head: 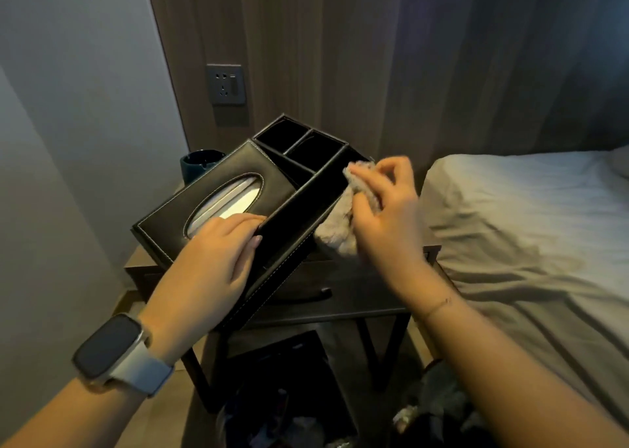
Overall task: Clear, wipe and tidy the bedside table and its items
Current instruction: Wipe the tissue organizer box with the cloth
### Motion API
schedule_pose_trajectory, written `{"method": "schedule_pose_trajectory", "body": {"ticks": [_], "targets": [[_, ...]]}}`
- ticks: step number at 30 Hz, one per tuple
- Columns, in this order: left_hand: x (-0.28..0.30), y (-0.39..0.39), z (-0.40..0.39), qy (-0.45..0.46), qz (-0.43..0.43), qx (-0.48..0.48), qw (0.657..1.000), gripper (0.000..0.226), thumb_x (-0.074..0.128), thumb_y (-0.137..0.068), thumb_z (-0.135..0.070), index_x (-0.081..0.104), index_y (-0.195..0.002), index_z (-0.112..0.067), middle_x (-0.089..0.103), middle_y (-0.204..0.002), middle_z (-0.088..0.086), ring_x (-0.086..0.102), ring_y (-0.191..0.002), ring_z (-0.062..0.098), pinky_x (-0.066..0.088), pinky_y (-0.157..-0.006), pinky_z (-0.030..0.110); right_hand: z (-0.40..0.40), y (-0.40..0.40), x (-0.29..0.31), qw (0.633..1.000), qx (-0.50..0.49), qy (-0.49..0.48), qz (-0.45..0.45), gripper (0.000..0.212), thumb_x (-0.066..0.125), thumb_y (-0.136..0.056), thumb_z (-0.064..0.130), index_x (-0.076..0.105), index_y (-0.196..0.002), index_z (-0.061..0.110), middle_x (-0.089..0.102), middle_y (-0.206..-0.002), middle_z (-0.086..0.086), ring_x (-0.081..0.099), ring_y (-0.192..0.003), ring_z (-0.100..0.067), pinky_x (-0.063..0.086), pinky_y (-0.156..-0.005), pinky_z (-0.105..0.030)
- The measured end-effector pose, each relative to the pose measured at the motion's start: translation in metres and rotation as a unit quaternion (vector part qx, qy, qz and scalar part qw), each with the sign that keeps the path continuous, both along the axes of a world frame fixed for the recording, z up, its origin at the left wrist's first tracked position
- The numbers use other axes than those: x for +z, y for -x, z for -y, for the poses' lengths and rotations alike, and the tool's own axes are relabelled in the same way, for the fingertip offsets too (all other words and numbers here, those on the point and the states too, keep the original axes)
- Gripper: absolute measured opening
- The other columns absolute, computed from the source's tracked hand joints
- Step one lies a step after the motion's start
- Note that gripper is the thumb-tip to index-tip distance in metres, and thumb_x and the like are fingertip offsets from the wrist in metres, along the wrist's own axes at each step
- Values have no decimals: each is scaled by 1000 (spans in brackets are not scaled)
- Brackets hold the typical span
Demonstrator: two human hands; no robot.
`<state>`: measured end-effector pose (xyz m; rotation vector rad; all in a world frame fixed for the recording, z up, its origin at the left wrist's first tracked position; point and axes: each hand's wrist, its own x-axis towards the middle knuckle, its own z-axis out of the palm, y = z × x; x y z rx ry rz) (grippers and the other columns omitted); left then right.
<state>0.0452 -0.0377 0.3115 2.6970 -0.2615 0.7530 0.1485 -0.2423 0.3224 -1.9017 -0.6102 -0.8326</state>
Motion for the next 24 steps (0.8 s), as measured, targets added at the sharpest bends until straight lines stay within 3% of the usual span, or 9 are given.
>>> {"method": "schedule_pose_trajectory", "body": {"ticks": [2, 6, 9, 11, 13, 16, 21, 24], "targets": [[-4, 1, 1, -2, 9, 9, 1000, 45, 32, -96, -39, 56, -128, -19, 59, -122, -8, 48, -112, 7, 35, -93, 21, -8, 29, -18, 998, 48, 33, -1, 36, 56, -89, 12, 62, -124, 11, 41, -109, 7, 48, -95, 4, 43, -85, -10], [-16, 6, 3, -4, 20, 7, 1000, 46, 33, -96, -38, 57, -128, -16, 58, -124, -5, 50, -112, 12, 36, -96, 21, -17, 78, -41, 982, 152, 105, -30, 43, 51, -88, 21, 58, -130, 16, 44, -115, 3, 52, -100, -9, 50, -85, -30], [-23, 10, 5, -19, 34, 12, 999, 43, 35, -97, -33, 55, -130, -14, 58, -127, -2, 49, -112, 13, 32, -97, 18, -4, 77, -29, 961, 232, 144, -47, 40, 50, -85, 22, 65, -122, 19, 47, -106, 5, 52, -94, -3, 45, -84, -17], [-25, 11, 5, -12, 33, 14, 999, 43, 35, -97, -34, 55, -131, -15, 57, -129, -3, 49, -113, 13, 33, -99, 19, 14, 56, -8, 974, 194, 112, -7, 37, 50, -85, 16, 68, -117, 17, 50, -97, 1, 51, -89, -2, 40, -80, -12], [-25, 12, 5, -5, 33, 19, 999, 44, 34, -98, -35, 55, -131, -15, 57, -129, -4, 49, -115, 13, 35, -99, 21, 33, 27, 17, 996, 77, 48, 17, 33, 52, -87, 12, 69, -115, 16, 49, -96, 2, 50, -87, 3, 39, -79, -10], [-28, 14, 8, -7, 35, 22, 999, 44, 34, -98, -35, 54, -131, -15, 57, -130, -3, 49, -115, 12, 34, -99, 20, 35, -2, 26, 999, -37, 21, -11, 33, 53, -89, 12, 67, -119, 15, 46, -99, 4, 46, -85, 15, 42, -80, -15], [-31, 17, 7, 3, 32, 21, 999, 44, 37, -98, -33, 55, -132, -14, 57, -129, -3, 50, -113, 13, 34, -97, 18, 9, 15, -10, 998, -64, -3, 7, 44, 50, -92, 3, 50, -136, 2, 40, -102, -3, 40, -84, 18, 33, -71, 0], [-31, 16, 8, 1, 32, 28, 999, 42, 38, -98, -33, 55, -132, -15, 58, -129, -4, 50, -113, 13, 36, -96, 22, 3, 31, -18, 998, -60, 17, 22, 45, 52, -92, 5, 49, -137, 5, 39, -105, -1, 40, -81, 5, 42, -71, -10]]}}
